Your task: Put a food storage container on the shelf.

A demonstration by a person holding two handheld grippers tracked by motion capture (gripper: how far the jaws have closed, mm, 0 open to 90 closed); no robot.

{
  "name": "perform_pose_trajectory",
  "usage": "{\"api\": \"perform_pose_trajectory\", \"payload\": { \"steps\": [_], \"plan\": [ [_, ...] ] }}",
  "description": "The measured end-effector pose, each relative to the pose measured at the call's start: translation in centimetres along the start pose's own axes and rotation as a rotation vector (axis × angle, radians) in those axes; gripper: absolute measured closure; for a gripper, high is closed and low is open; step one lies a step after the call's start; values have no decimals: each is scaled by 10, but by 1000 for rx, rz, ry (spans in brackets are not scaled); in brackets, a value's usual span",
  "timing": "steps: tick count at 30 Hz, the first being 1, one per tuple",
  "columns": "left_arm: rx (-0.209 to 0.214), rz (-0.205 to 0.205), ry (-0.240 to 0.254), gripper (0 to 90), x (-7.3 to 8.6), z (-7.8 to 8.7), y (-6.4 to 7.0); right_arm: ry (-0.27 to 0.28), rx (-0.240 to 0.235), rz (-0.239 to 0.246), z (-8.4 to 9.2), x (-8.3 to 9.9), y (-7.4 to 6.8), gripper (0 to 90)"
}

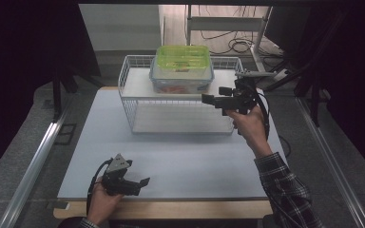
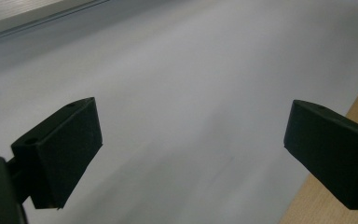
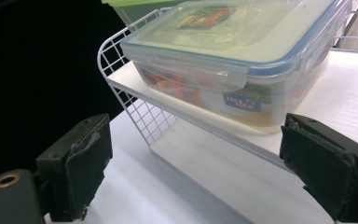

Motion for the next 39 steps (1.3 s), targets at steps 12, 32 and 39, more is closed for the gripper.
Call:
{"api": "perform_pose_trajectory", "payload": {
  "steps": [12,32,39],
  "plan": [
    [-1,-1,0,39,0,0,0,-1,21,64,1,14,-2,69],
    [12,9,8,38,0,0,0,-19,21,119,-1,50,-5,43],
    [19,8,8,37,-1,0,1,-29,13,110,-2,65,-3,39]
  ]
}}
Point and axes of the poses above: each handheld gripper's, and its own axes: z roughly backward along the jaws, x roughly out of its underside, y roughly to its right, the point moved 8 cm from there along -z, roughly forward along the jaws, and after that the axes turned 3 degrees about x, right-handed, at the moved point
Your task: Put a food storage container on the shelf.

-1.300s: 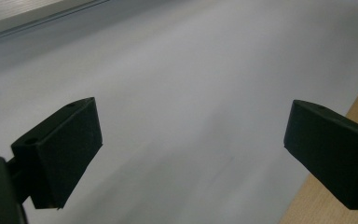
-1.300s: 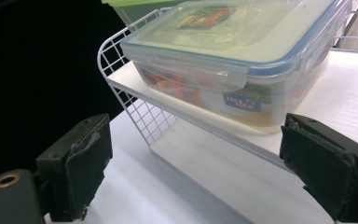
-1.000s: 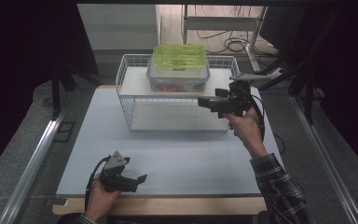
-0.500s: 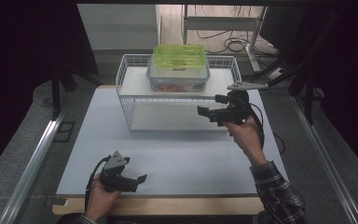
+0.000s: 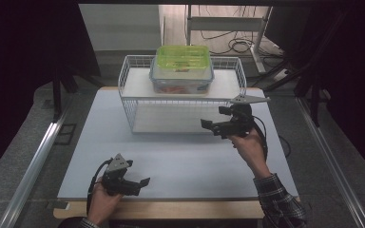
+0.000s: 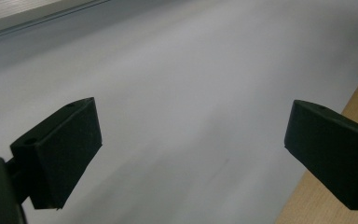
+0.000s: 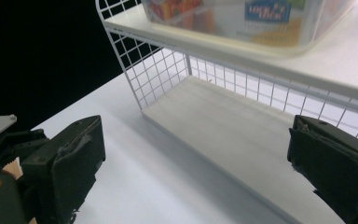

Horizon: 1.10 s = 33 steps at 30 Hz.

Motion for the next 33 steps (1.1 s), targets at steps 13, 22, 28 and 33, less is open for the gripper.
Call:
{"api": "perform_pose_trajectory", "payload": {
  "steps": [13,22,28,33],
  "plan": [
    [1,-1,-4,37,0,0,0,-14,45,20,0,27,5,10],
    [3,-3,-6,37,0,0,1,-39,66,26,-2,46,11,1],
    [4,-5,-7,37,1,0,1,-42,84,36,2,53,11,0],
    [3,-7,-7,37,0,0,1,-42,103,47,7,59,11,0]
  ]
}}
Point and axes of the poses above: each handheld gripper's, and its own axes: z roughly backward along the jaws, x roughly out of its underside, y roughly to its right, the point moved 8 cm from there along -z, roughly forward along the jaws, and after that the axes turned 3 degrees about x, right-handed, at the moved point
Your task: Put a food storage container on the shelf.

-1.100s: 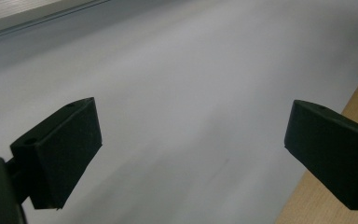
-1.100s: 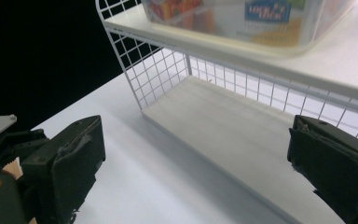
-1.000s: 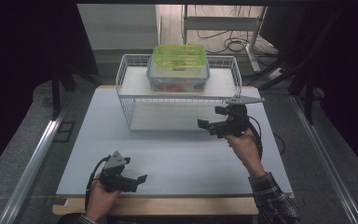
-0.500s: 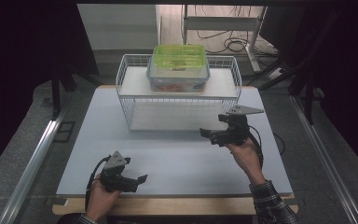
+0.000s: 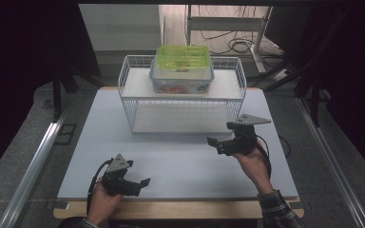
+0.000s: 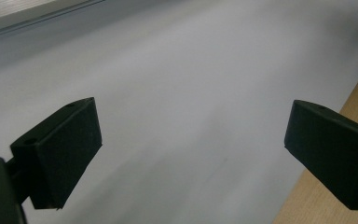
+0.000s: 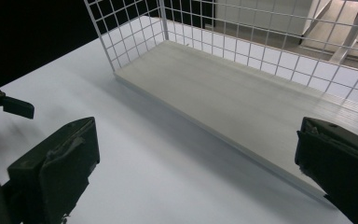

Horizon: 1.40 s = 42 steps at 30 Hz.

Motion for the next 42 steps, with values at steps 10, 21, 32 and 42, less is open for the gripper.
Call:
{"api": "perform_pose_trajectory", "payload": {
  "steps": [10,21,32,42],
  "plan": [
    [2,5,4,37,0,0,1,-5,32,25,4,10,-2,0],
    [2,-1,1,37,0,0,1,-22,65,50,6,26,-3,0],
    [4,-1,0,38,0,0,1,-36,60,68,7,36,-8,0],
    [4,-1,-2,38,0,-1,1,-46,72,68,12,47,-6,0]
  ]
}}
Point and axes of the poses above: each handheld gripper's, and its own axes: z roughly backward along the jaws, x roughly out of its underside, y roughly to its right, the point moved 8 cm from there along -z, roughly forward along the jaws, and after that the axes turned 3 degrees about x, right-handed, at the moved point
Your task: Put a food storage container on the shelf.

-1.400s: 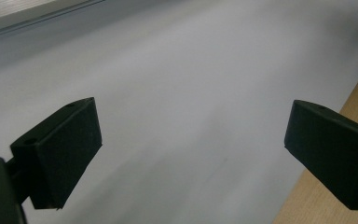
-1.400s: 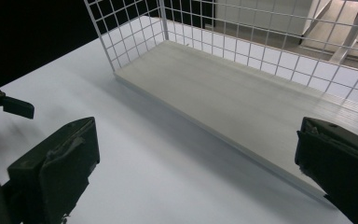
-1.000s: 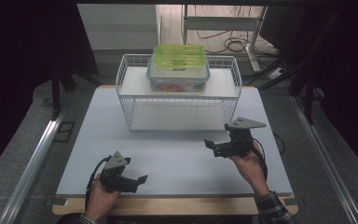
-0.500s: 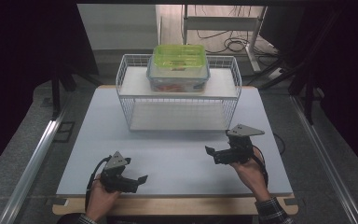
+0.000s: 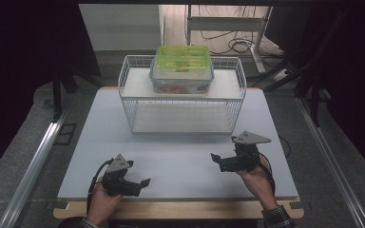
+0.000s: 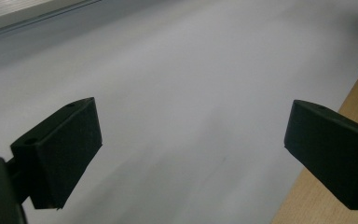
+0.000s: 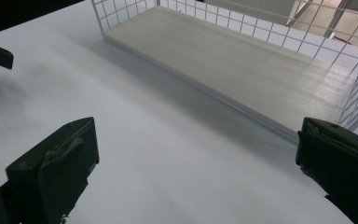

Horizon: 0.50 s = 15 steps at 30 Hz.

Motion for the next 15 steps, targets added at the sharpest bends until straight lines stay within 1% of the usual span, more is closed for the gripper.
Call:
{"api": "perform_pose_trajectory", "payload": {
  "steps": [4,7,15],
  "plan": [
    [0,-1,-1,38,0,0,0,-15,11,7,1,8,2,0],
    [0,-1,-2,38,0,0,0,-21,17,1,3,12,4,0],
    [-1,-1,-6,37,1,-1,0,-17,33,-12,11,22,9,0]
  ]
}}
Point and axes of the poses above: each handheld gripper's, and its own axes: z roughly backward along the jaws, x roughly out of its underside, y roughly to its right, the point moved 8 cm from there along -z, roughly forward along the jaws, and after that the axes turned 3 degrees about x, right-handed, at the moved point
